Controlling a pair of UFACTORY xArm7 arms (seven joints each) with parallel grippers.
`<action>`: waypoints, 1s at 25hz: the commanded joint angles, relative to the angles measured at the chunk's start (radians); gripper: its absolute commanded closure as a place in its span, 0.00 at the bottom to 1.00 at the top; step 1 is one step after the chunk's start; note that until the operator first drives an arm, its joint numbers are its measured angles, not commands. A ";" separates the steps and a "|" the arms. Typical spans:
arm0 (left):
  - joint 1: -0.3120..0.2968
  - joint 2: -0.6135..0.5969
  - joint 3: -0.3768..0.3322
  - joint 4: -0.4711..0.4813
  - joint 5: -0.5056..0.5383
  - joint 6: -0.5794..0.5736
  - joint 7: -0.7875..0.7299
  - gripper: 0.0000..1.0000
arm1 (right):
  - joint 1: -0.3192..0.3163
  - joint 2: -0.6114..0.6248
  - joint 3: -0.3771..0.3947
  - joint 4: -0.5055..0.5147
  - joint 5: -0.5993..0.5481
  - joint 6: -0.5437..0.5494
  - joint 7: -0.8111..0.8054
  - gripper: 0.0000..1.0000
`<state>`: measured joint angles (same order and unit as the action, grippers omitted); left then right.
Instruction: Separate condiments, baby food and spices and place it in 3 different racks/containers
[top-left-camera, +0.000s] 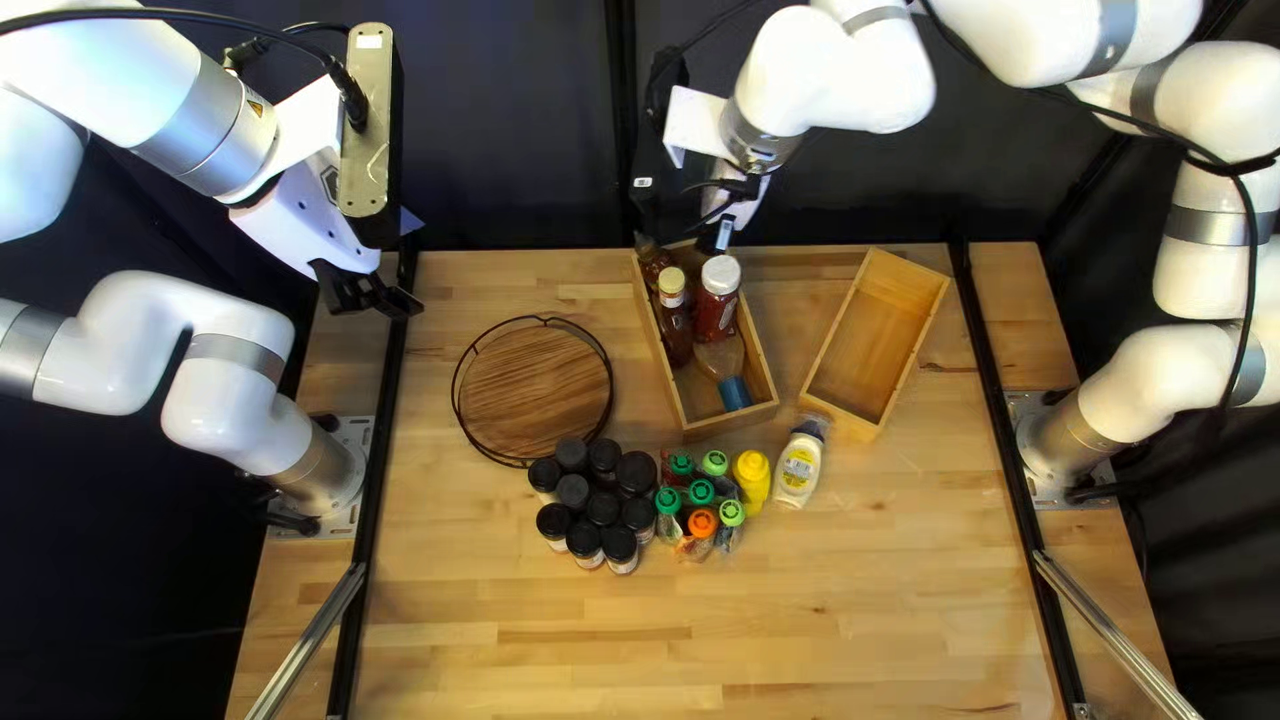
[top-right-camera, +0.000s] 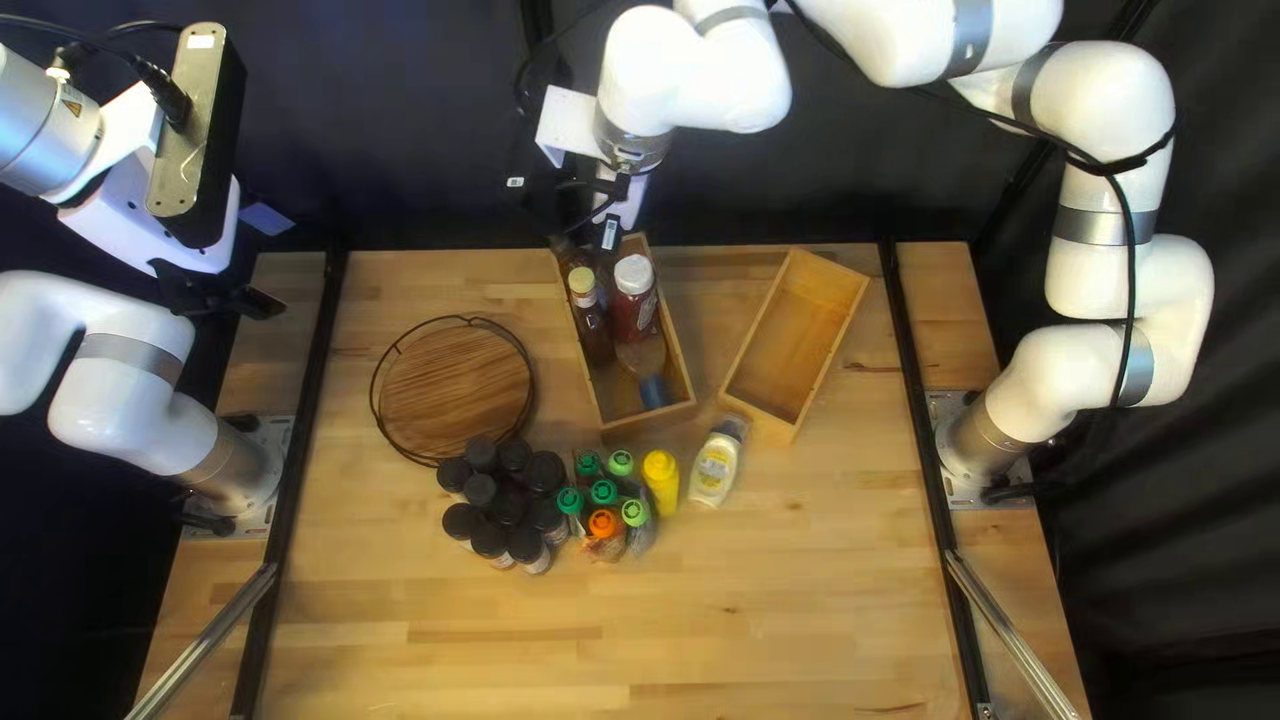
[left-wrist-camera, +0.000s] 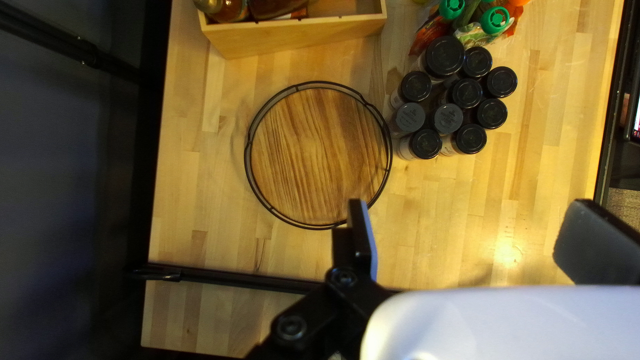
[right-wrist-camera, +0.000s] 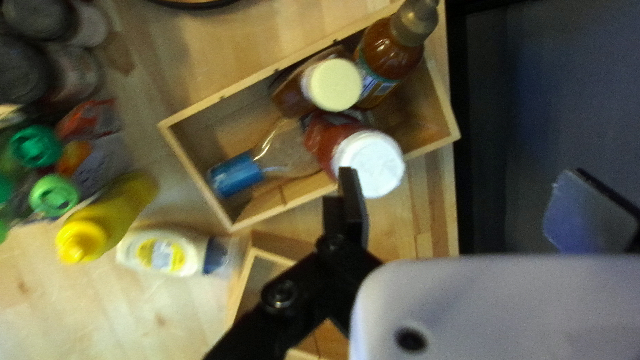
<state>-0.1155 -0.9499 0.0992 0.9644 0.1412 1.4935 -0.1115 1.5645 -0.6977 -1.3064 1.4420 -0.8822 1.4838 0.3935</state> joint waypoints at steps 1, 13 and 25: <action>0.000 0.000 0.000 0.000 0.000 0.000 0.000 0.00 | -0.025 -0.044 0.134 -0.081 0.093 0.042 0.000 0.00; 0.000 0.000 0.000 0.000 0.000 0.000 0.000 0.00 | 0.037 -0.227 0.286 -0.393 0.168 0.064 -0.232 0.00; 0.000 0.000 0.000 0.000 0.000 0.000 0.000 0.00 | 0.087 -0.193 0.160 -0.651 0.022 -0.068 -0.218 0.00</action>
<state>-0.1155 -0.9499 0.0992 0.9644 0.1412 1.4935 -0.1115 1.6337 -0.9193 -1.1040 0.8218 -0.8263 1.4454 0.1490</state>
